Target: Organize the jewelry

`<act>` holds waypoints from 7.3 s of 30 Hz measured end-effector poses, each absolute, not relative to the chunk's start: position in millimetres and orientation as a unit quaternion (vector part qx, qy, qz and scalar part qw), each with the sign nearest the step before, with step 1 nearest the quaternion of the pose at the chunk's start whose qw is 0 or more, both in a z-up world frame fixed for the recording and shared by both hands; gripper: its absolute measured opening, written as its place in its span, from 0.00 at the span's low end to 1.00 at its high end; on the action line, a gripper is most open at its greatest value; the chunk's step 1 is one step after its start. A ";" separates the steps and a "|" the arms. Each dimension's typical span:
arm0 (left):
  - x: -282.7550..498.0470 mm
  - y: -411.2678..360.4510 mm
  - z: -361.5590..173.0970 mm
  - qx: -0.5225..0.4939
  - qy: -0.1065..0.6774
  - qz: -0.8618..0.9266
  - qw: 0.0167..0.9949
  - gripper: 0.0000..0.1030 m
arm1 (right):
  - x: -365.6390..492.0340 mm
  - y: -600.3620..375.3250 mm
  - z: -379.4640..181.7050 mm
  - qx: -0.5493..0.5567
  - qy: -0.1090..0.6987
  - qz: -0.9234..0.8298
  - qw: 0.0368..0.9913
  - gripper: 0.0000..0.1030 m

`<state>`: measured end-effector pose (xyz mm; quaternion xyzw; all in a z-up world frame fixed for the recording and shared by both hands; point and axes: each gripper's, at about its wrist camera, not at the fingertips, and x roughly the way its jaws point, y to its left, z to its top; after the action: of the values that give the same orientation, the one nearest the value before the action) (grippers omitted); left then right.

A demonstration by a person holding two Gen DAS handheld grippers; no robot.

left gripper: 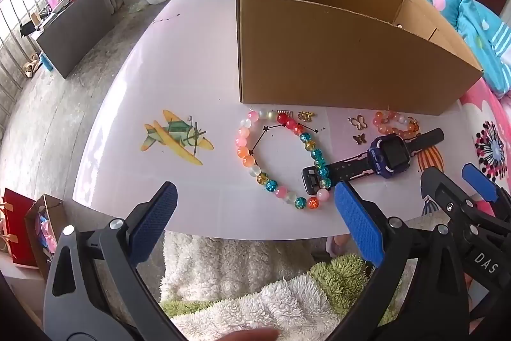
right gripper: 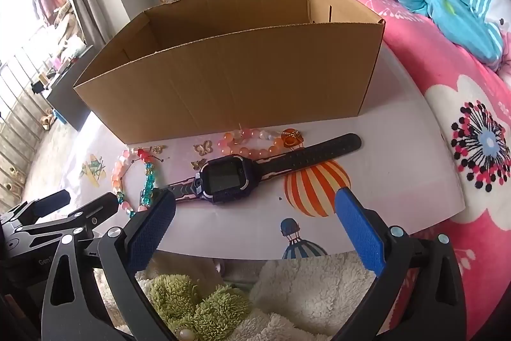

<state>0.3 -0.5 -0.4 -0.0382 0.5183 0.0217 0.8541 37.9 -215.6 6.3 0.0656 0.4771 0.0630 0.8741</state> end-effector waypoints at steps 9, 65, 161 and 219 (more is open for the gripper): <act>-0.8 2.4 -2.2 -0.047 0.518 0.018 0.854 0.92 | 42.1 -224.6 6.6 0.074 0.481 0.061 0.871 0.95; 3.6 1.9 -10.7 -0.042 0.530 0.021 0.847 0.92 | 38.6 -213.4 5.2 0.066 0.480 0.067 0.872 0.95; 46.1 29.9 -34.8 0.092 0.464 -0.158 0.867 0.09 | 85.8 -69.9 -27.0 -0.021 0.519 0.215 0.827 0.10; 171.7 17.0 108.6 0.056 0.354 -0.088 0.929 0.35 | 293.7 -141.3 83.7 0.043 0.467 0.293 0.833 0.13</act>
<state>171.7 17.0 108.6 0.0564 0.3537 -0.0880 0.9295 293.7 -141.3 83.7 0.0434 0.4673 0.2931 0.8329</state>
